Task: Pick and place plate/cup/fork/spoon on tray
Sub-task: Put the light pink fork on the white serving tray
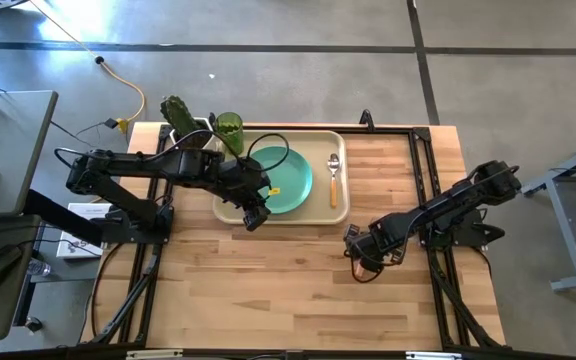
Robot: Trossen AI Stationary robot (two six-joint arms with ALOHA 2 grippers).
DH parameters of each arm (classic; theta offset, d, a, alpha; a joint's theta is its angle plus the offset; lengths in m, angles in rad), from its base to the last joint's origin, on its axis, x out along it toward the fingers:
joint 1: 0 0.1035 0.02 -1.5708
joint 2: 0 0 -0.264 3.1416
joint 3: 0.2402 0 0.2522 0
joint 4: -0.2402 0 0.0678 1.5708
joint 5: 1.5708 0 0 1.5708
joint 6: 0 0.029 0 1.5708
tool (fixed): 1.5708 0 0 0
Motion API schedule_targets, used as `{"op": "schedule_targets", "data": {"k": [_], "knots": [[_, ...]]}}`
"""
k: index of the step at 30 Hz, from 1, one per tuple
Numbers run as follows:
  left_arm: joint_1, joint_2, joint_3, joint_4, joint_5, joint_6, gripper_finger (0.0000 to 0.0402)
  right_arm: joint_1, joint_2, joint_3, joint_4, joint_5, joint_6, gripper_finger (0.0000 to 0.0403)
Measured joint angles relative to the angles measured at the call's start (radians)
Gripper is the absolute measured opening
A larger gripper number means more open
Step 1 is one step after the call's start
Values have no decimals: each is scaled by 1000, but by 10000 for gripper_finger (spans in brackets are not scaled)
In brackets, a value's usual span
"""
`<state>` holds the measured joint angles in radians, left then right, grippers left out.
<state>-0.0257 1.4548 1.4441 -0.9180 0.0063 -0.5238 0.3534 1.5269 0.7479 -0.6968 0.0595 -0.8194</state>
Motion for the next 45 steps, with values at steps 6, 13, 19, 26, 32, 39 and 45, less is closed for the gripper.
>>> {"op": "schedule_targets", "data": {"k": [6,13,19,26,32,39,45], "knots": [[0,0,0,0,0,0,166,0,0,0,-1,0,7,82],[0,0,0,0,0,1,166,0,0,3,-4,35,9,93],[0,0,0,0,0,2,166,0,-1,81,-76,41,82,94],[0,0,0,-2,0,4,166,0,-1,185,-190,37,253,94],[0,0,0,-5,0,89,166,0,-1,272,-205,37,688,94],[0,0,0,-5,0,242,166,0,-1,366,-203,89,1372,94],[0,0,0,-6,2,367,166,0,-1,375,-206,150,1986,94]]}}
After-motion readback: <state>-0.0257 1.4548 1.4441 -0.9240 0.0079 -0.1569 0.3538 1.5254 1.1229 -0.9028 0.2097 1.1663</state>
